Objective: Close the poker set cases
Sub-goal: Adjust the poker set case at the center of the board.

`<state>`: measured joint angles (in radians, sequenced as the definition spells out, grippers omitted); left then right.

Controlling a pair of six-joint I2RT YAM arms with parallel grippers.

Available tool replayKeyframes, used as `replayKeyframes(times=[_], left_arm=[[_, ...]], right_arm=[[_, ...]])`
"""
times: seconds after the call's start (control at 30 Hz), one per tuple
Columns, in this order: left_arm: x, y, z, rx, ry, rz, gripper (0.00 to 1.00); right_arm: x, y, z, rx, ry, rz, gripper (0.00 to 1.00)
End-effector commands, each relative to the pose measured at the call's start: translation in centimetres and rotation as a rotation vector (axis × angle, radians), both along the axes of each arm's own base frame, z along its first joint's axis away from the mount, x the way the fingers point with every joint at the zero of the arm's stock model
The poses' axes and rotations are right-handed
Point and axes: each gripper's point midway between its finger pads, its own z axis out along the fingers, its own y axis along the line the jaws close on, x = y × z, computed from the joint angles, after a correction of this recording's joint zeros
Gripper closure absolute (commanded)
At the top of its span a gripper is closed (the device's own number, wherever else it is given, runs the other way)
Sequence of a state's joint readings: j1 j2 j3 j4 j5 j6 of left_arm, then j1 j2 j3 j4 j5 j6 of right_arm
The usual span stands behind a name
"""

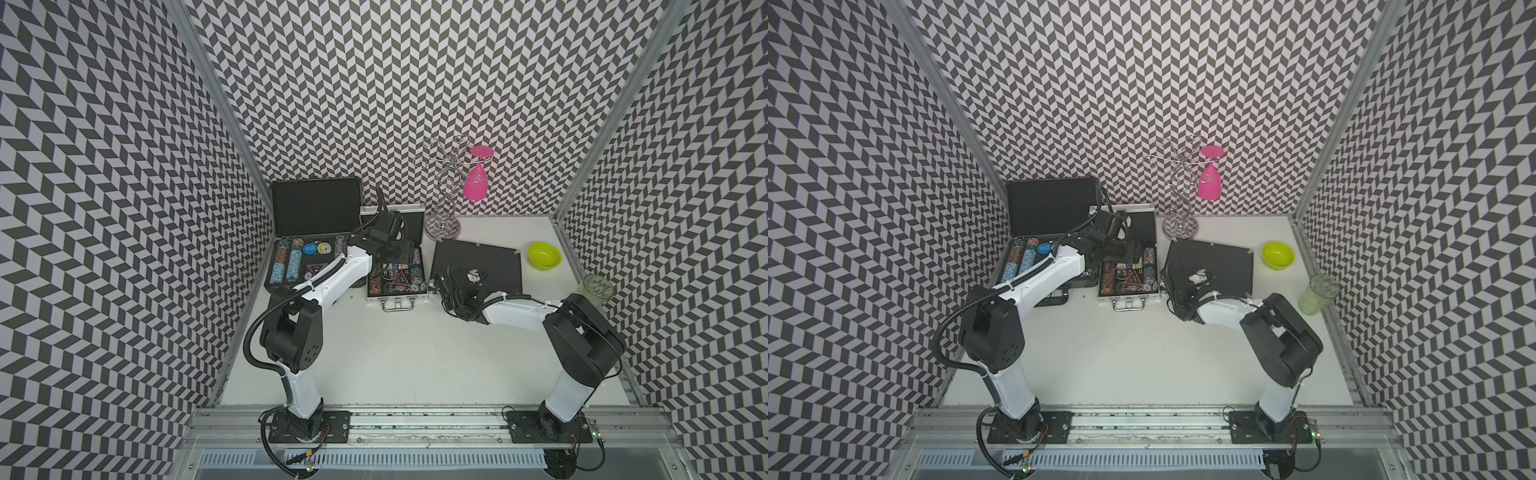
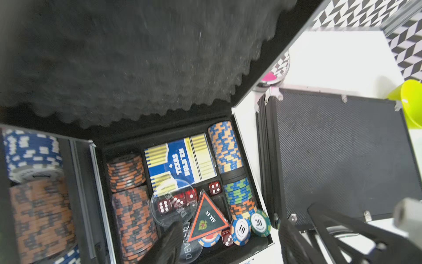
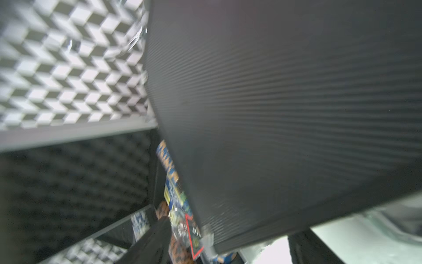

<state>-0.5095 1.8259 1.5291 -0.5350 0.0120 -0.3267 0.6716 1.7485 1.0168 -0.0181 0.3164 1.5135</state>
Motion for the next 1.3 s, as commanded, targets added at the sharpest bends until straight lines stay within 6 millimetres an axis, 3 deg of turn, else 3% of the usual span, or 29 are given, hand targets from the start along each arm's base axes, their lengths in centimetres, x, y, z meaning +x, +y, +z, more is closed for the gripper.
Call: replayKeyframes(times=[0.0,0.1,0.27,0.53,0.67,0.83,0.97,1.13,1.27], left_arm=[[-0.7,0.2,0.7,-0.003,-0.028,0.000,0.31],[-1.6,1.1,0.3,0.005,-0.030,0.017,0.30],[-2.4,2.4,-0.1,0.027,-0.024,0.056,0.30],[-2.5,6.3,0.1,0.040,-0.035,0.156,0.30],[-2.5,8.0,0.3,0.033,-0.040,0.186,0.30],[-2.4,8.3,0.3,0.023,-0.039,0.194,0.30],[-2.2,8.4,0.3,0.031,-0.042,0.198,0.30],[-2.1,9.0,0.0,0.046,-0.043,0.208,0.30],[-2.0,8.9,0.3,0.041,-0.049,0.208,0.30]], right_arm=[[1.7,1.6,4.1,-0.212,-0.089,0.221,0.19],[2.7,1.7,4.7,-0.403,-0.075,0.332,0.19],[4.3,0.7,3.4,-0.671,0.031,0.490,0.19],[6.7,-0.7,1.4,-0.832,0.155,0.606,0.22],[7.1,-0.4,-0.3,-0.883,0.172,0.667,0.22],[6.4,-1.0,-3.9,-0.978,0.278,0.723,0.22],[5.0,-3.6,-5.8,-1.092,0.381,0.714,0.29],[3.3,-5.9,-6.7,-1.112,0.389,0.708,0.36],[2.3,-6.4,-6.6,-1.109,0.377,0.730,0.36]])
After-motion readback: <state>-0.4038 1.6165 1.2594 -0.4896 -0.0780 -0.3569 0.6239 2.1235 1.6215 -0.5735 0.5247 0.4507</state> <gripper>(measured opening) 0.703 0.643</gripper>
